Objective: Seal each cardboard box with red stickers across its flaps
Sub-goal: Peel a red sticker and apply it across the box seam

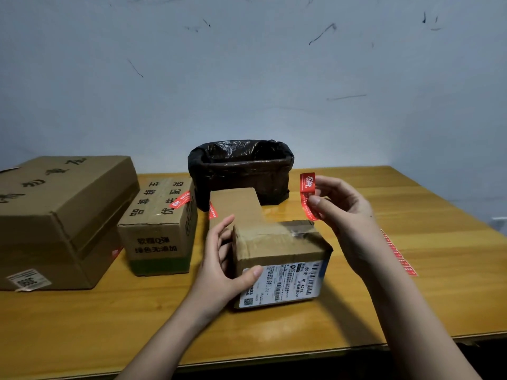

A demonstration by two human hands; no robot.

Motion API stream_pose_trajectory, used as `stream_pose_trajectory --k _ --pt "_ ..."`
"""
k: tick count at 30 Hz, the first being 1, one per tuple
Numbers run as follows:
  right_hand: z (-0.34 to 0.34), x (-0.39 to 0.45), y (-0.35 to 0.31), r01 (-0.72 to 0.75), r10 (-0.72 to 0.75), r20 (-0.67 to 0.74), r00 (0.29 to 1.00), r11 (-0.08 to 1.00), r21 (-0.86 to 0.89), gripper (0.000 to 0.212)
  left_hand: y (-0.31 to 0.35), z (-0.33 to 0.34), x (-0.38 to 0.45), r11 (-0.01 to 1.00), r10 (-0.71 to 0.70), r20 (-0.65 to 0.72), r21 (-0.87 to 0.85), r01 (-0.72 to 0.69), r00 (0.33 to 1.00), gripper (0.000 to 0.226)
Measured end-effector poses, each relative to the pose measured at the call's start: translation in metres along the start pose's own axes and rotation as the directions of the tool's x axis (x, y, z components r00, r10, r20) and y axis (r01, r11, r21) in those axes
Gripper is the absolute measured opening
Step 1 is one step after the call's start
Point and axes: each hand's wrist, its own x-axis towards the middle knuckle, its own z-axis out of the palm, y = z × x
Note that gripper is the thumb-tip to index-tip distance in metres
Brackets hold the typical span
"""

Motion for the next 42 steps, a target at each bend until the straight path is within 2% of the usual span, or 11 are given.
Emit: stream_pose_trajectory --k 8,15,24,27,32,34,36,38,42 --pt "-0.001 0.001 0.004 -0.058 0.058 -0.067 0.996 0.998 0.007 0.027 -0.006 -0.009 0.001 0.999 -0.036 0.045 -0.008 0.036 0.998 0.094" --pt "-0.001 0.004 0.009 -0.133 0.133 -0.088 0.987 0.991 0.007 0.026 0.001 -0.022 0.001 0.989 -0.046 0.136 0.147 0.025 0.990 0.095" --pt "0.003 0.006 0.011 -0.148 0.149 -0.022 0.989 0.988 0.054 0.032 0.009 -0.030 0.002 0.971 0.008 0.185 0.234 -0.052 0.983 0.095" --pt "0.004 0.007 0.010 -0.148 0.148 0.006 0.989 0.987 0.059 0.034 0.021 -0.030 0.003 0.970 0.082 0.147 0.217 -0.113 0.986 0.083" --pt "0.010 0.011 0.008 -0.133 0.130 0.051 0.990 0.988 0.072 0.034 0.060 -0.020 0.023 0.950 0.234 0.021 0.209 -0.233 0.972 0.034" --pt "0.015 0.014 0.005 -0.112 0.106 0.091 0.990 0.992 0.056 0.033 0.075 -0.016 0.039 0.965 0.144 0.046 0.215 -0.151 0.988 0.020" --pt "0.020 0.019 0.002 -0.085 0.080 0.115 0.990 0.996 0.040 0.034 0.086 -0.011 0.055 0.977 0.021 0.116 0.210 -0.045 0.993 0.018" --pt "0.025 0.024 -0.001 -0.064 0.063 0.142 0.988 0.998 0.004 0.036 0.091 -0.005 0.069 0.985 -0.041 0.150 0.173 0.015 0.988 0.020" --pt "0.031 0.033 -0.006 -0.026 0.045 0.207 0.977 0.995 -0.094 0.038 0.096 0.002 0.087 0.995 -0.099 0.071 0.018 0.098 0.993 0.009"
